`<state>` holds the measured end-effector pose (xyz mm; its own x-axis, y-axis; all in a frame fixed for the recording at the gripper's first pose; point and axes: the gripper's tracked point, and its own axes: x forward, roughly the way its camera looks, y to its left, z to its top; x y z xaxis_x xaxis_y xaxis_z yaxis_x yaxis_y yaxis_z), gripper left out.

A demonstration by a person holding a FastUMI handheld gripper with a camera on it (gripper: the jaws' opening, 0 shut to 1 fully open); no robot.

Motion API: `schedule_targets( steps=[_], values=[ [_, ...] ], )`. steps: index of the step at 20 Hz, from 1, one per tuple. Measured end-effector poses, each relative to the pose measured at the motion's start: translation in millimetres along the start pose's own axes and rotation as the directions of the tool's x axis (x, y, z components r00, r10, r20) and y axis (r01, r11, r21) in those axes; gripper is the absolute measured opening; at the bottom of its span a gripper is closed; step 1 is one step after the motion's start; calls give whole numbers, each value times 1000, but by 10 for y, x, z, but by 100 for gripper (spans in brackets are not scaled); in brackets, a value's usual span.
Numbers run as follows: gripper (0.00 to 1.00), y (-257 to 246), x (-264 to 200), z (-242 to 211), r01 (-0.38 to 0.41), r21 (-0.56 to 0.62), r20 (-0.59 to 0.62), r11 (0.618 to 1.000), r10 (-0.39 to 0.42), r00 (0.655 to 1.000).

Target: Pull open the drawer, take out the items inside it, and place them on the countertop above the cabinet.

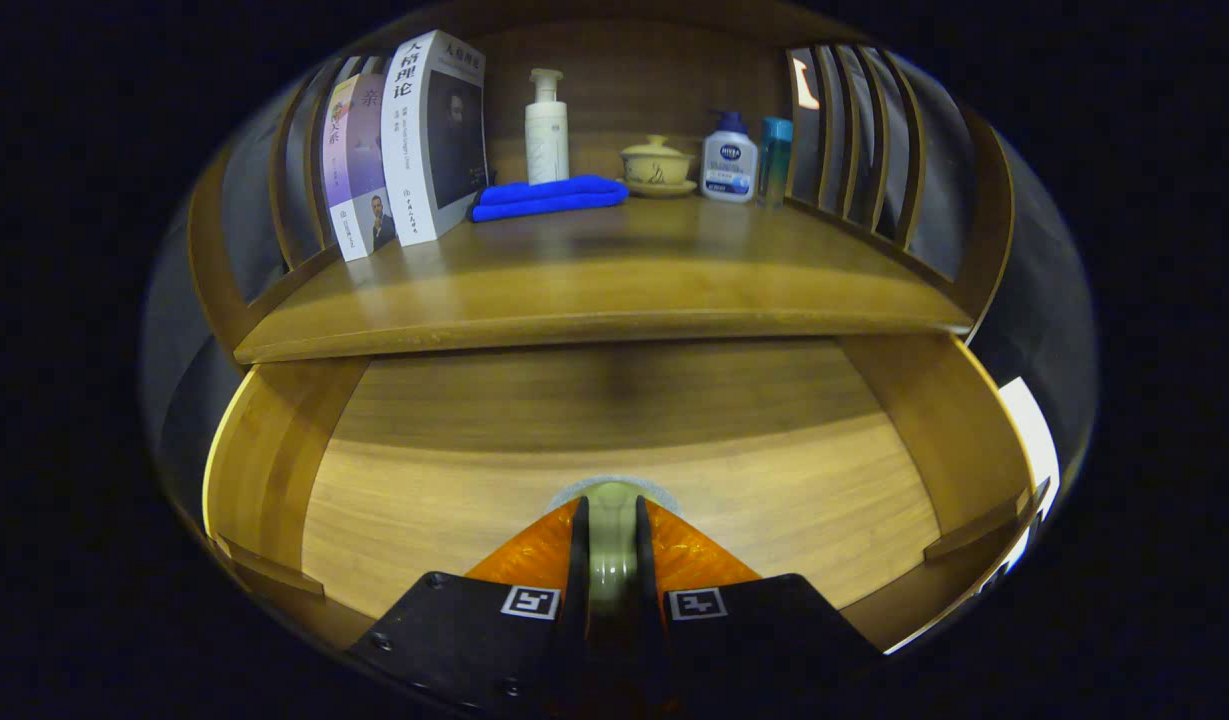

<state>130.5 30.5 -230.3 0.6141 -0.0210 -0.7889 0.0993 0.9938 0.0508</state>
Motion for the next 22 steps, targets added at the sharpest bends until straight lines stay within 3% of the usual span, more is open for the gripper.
schedule_targets(
  steps=[2,6,9,15,22],
  values=[
    [19,-13,-15,100,-2,8,57,1000,2,998],
    [19,-88,-250,418,-2,61,206,998,-10,978],
    [19,-136,-520,648,-26,113,326,993,-13,945],
    [19,-209,-868,786,-9,85,398,996,-26,917],
    [19,-195,-991,1383,1,52,478,999,-26,878]
  ],
)
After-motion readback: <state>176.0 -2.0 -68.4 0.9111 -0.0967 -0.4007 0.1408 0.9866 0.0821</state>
